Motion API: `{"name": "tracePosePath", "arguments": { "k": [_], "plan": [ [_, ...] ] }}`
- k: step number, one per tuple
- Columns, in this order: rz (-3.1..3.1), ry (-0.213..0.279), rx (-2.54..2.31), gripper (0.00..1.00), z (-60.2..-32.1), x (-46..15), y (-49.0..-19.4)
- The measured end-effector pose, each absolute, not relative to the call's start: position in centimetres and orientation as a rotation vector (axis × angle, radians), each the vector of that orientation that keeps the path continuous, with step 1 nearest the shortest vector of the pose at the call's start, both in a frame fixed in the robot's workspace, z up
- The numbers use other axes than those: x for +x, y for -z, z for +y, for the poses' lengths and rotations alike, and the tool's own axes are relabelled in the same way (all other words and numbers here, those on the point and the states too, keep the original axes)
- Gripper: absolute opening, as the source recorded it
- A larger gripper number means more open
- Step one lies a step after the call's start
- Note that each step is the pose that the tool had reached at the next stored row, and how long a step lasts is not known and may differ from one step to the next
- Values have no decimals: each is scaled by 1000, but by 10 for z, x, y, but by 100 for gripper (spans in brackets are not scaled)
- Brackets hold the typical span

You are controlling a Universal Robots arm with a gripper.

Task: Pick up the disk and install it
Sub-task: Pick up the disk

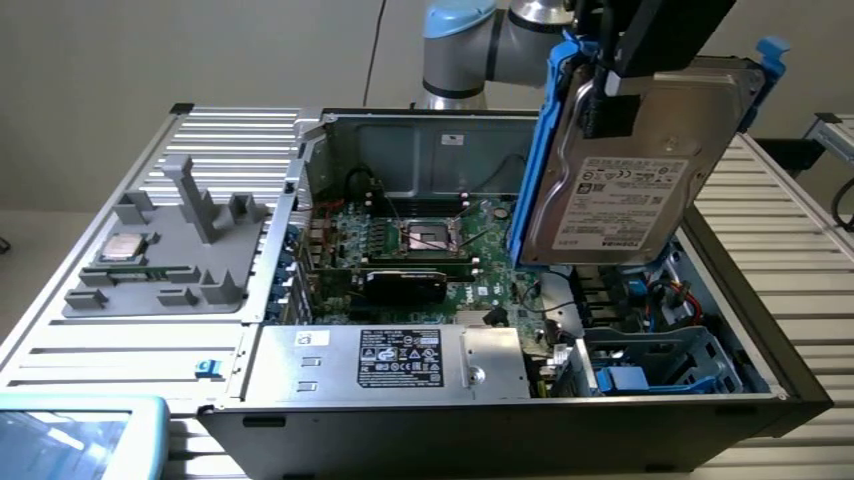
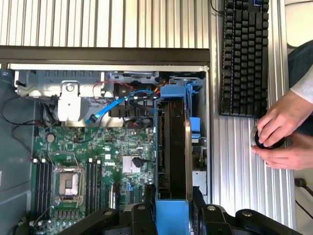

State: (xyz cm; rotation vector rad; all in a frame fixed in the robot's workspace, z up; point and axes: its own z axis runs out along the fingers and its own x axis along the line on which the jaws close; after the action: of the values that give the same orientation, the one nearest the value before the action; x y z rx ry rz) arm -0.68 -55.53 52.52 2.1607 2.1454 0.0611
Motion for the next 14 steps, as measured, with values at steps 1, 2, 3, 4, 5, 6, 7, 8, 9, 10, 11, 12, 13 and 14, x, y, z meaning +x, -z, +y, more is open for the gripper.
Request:
{"name": "tracePosePath", "arguments": {
  "k": [1, 2, 3, 4, 5, 6, 7, 8, 9, 10, 11, 12, 13, 14],
  "plan": [
    [2145, -61, 2161, 37, -557, -5, -525],
    [2145, -61, 2161, 37, -559, -3, -525],
    [2145, -61, 2161, 37, -561, 0, -525],
    [2145, -61, 2161, 37, -562, 2, -525],
    [2145, -61, 2161, 37, -564, 5, -525],
    [2145, -61, 2161, 37, -566, 7, -525],
    [2145, -61, 2161, 37, -567, 10, -525],
    [2145, -61, 2161, 37, -569, 12, -525],
    [2145, -61, 2161, 37, -571, 15, -525],
    [2145, -61, 2161, 37, -572, 17, -525],
    [2145, -61, 2161, 37, -573, 20, -524],
    [2145, -61, 2161, 37, -575, 23, -524],
    [2145, -61, 2161, 37, -576, 25, -524],
    [2145, -61, 2161, 37, -577, 28, -523]
  ]
}}
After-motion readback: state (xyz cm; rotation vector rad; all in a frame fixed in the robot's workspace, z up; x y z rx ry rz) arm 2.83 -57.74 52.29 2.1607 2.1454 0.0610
